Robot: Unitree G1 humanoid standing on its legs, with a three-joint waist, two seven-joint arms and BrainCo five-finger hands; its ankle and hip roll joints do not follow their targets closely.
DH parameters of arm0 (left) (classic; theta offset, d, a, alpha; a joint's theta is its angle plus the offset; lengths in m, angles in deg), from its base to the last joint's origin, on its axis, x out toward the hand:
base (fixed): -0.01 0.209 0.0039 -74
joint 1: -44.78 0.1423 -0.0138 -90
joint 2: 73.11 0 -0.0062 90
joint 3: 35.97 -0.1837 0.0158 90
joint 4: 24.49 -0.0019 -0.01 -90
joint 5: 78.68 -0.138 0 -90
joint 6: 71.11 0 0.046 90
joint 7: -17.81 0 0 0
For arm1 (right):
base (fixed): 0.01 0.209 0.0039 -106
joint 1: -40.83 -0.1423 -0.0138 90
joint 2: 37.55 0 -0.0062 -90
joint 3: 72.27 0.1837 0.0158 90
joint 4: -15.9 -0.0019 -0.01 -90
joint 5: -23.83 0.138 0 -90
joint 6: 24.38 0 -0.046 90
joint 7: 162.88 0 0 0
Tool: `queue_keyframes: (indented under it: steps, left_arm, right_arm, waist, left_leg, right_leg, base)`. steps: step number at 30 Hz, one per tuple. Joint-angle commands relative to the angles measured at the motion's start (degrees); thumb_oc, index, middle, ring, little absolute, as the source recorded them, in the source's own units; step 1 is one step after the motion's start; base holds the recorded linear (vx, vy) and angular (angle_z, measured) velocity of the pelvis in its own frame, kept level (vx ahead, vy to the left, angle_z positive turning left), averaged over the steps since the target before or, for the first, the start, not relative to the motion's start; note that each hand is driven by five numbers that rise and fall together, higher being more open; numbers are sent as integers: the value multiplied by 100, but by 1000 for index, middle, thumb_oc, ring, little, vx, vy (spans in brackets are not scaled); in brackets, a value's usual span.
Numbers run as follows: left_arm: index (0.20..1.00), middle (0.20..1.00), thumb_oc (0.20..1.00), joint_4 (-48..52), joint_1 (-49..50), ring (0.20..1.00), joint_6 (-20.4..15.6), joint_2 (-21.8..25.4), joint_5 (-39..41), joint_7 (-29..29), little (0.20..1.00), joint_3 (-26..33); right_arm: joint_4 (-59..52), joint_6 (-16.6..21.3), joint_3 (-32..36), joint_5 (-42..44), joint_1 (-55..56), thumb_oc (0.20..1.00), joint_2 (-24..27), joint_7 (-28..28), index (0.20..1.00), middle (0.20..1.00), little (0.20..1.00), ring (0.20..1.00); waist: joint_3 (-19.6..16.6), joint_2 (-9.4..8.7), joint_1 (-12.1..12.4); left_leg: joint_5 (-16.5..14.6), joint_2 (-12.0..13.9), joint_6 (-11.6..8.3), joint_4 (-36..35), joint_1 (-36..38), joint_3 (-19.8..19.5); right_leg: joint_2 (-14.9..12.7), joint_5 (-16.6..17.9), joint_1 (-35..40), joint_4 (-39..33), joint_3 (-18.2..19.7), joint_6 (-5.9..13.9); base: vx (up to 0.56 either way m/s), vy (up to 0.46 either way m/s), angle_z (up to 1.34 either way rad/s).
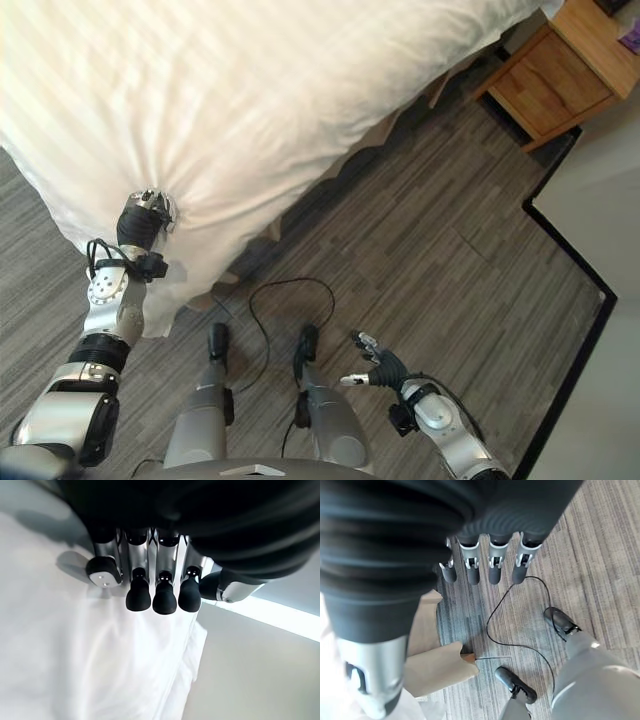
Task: Making the bed.
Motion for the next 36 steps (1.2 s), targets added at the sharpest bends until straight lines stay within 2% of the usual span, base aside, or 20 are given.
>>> queue_keyframes:
  steps: [1,3,9,11,22,26,30,36]
  left_arm:
    - [200,200,200,-2742,2235,200,1405,65,485,894,200,367]
    - [200,200,200,-2729,2244,200,1382,106,643,919,200,478]
    - [200,200,200,-2660,2305,200,1324,122,952,913,200,633]
    - [200,200,200,-2663,2401,200,1348,77,1103,874,200,696]
    - [200,200,200,-3047,2899,200,1557,-216,801,703,200,792]
    - [200,200,200,-3148,3159,200,1670,-354,655,626,200,829]
    - [200,200,200,-3185,3251,200,1684,-336,412,660,200,821]
    - [200,200,200,-3209,3211,200,1623,-189,515,751,200,1023]
  right_arm:
    - [-499,209,333,130,-516,1000,-80,-202,1000,1000,1000,1000]
    - [-512,225,358,129,-452,1000,-78,-241,1000,1000,1000,1000]
    - [-541,228,354,91,-384,1000,-84,-279,1000,1000,1000,1000]
    - [-569,229,373,133,-396,1000,-92,-310,1000,1000,1000,1000]
    - [-599,148,412,78,-243,1000,-128,-251,1000,1000,1000,1000]
    - [-584,90,431,-61,-224,1000,-139,-252,1000,1000,1000,1000]
    - [-599,63,457,-94,-230,1000,-136,-236,1000,1000,1000,1000]
    - [-561,44,441,-102,-244,1000,-151,-235,1000,1000,1000,1000]
  waist:
    - [946,-733,225]
    - [978,-797,281]
    - [1035,-835,374]
    - [1071,-796,413]
    - [1073,-650,549]
    - [1022,-540,650]
    - [971,-474,729]
    - [912,-404,845]
  left_leg:
    - [87,-52,-30,-204,371,-177]
    - [120,-45,-60,-202,341,-224]
    - [145,-14,-98,-201,350,-278]
    - [139,-25,-92,-201,389,-299]
    - [107,-51,-63,-177,516,-336]
    - [98,-99,-44,-167,547,-370]
    - [92,-125,-32,-145,561,-412]
    - [83,-162,-41,-120,584,-472]
  right_leg:
    - [-168,63,372,531,60,-80]
    - [-141,61,377,527,-3,-91]
    - [-100,50,434,488,-91,-118]
    - [-89,37,461,496,-87,-127]
    - [-127,-37,592,531,-148,-146]
    - [-157,-72,666,532,-199,-151]
    - [-189,-119,728,557,-248,-153]
    - [-205,-196,801,593,-335,-171]
  base:
    - [-6,-83,22]
    - [4,-87,20]
    - [4,-41,5]
    - [0,0,0]
    - [2,-3,0]
    - [3,-2,1]
    - [12,-25,6]
    - [12,-28,6]
